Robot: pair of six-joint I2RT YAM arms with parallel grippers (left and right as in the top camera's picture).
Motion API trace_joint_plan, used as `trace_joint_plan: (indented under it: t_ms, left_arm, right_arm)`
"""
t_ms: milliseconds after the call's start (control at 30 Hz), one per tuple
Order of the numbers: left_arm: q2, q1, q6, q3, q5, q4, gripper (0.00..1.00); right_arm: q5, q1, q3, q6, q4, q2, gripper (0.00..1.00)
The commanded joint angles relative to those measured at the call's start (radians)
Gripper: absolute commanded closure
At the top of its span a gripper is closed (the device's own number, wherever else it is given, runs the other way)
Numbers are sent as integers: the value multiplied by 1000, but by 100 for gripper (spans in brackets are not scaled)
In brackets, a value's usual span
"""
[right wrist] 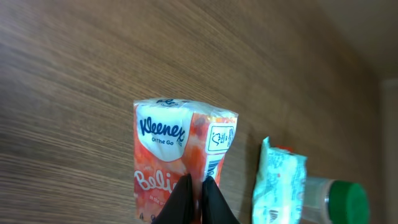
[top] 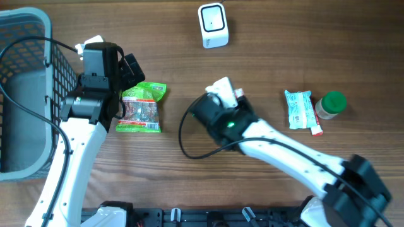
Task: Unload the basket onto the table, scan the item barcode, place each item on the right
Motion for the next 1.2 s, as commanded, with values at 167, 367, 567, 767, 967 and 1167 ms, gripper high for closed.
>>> trace_joint_plan:
  t_ms: [167,367,567,767,967,1167]
  left_arm:
    - [0,5,5,11,-16,3,0]
    - [0,5,5,11,-16,3,0]
    - [0,5,5,11,-16,3,0]
    - [0,5,5,11,-16,3,0]
    - [0,5,5,11,-16,3,0]
    - [0,5,5,11,-16,3,0]
  right_arm:
    - [210,43,-1,18,6,201,96]
    - [163,43,-1,19,18,225,96]
    - [121,43,-1,18,21,225,96]
    - [125,42,-4,11,18,236,96]
    - [120,39,-5,16,13,280,96]
    - [120,40,-5,15,14,289,96]
